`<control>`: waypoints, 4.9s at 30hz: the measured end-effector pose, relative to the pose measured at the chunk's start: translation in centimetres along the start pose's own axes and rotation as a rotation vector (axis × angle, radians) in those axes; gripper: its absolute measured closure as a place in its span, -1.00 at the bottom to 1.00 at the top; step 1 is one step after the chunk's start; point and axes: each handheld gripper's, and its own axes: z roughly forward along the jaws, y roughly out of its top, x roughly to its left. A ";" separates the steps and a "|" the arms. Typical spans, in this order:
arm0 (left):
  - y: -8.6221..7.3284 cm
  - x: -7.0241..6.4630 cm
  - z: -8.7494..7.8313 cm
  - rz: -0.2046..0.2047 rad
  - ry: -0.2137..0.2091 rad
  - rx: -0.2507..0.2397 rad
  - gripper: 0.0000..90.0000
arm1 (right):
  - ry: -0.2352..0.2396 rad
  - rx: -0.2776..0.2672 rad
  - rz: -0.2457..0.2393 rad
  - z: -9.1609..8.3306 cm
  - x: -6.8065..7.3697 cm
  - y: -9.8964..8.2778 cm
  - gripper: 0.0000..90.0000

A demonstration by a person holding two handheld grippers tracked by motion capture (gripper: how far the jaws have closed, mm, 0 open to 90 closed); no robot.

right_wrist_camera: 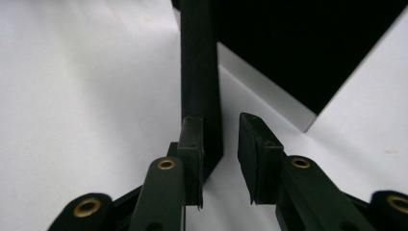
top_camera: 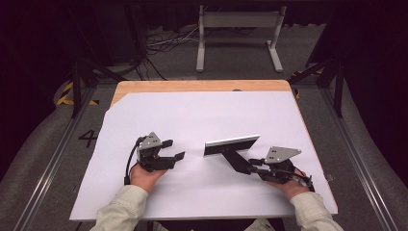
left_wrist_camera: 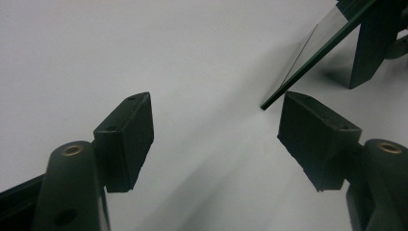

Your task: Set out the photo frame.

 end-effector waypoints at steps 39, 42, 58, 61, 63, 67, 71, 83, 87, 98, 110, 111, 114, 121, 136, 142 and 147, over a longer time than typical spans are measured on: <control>1.8 -2.5 4.2 0.115 -0.017 0.093 1.00 | -0.145 -0.087 0.041 -4.3 -2.1 0.6 0.55; 2.2 -2.4 4.9 0.114 -0.024 0.113 1.00 | -0.145 -0.084 0.049 -4.4 -2.2 0.4 0.56; 2.9 -3.8 7.6 0.238 -0.034 0.247 1.00 | -0.137 -0.087 0.050 -4.5 -2.3 0.3 0.58; 2.9 -3.7 7.6 0.243 -0.039 0.247 1.00 | -0.136 -0.087 0.052 -4.5 -2.2 0.3 0.58; 3.0 -3.6 7.5 0.238 -0.046 0.251 1.00 | -0.135 -0.086 0.054 -4.5 -2.2 0.2 0.58; 3.0 -3.6 7.5 0.238 -0.051 0.257 1.00 | -0.131 -0.086 0.050 -4.4 -2.2 0.3 0.58; 3.1 -4.0 7.5 0.248 -0.089 0.272 1.00 | -0.128 -0.087 0.048 -4.4 -2.2 0.4 0.58; 3.3 -5.2 7.3 0.299 -0.154 0.328 1.00 | -0.149 -0.083 0.041 -5.1 -2.2 0.6 0.58; 3.3 -5.4 7.4 0.300 -0.171 0.333 1.00 | -0.157 -0.088 0.044 -5.4 -2.3 0.6 0.57; 3.0 -5.7 7.6 0.286 -0.247 0.336 1.00 | -0.164 -0.089 0.049 -5.6 -2.4 0.6 0.55; 2.9 -6.6 7.8 0.299 -0.307 0.377 1.00 | -0.161 -0.086 0.052 -5.6 -2.4 0.6 0.54; 2.9 -6.7 7.9 0.302 -0.311 0.379 1.00 | -0.161 -0.086 0.052 -5.6 -2.4 0.6 0.54; 2.9 -6.8 7.9 0.307 -0.327 0.383 1.00 | -0.159 -0.084 0.053 -5.6 -2.4 0.6 0.54; 2.8 -7.2 8.1 0.306 -0.363 0.393 1.00 | -0.160 -0.084 0.055 -5.6 -2.4 0.6 0.53; 2.9 -9.4 8.8 0.354 -0.467 0.423 1.00 | -0.165 -0.082 0.060 -5.9 -2.4 0.8 0.48; 2.9 -10.9 9.1 0.381 -0.508 0.429 1.00 | -0.166 -0.082 0.062 -5.9 -2.4 0.8 0.48; 2.8 -11.5 9.4 0.371 -0.536 0.432 1.00 | -0.166 -0.084 0.069 -6.0 -2.5 0.7 0.46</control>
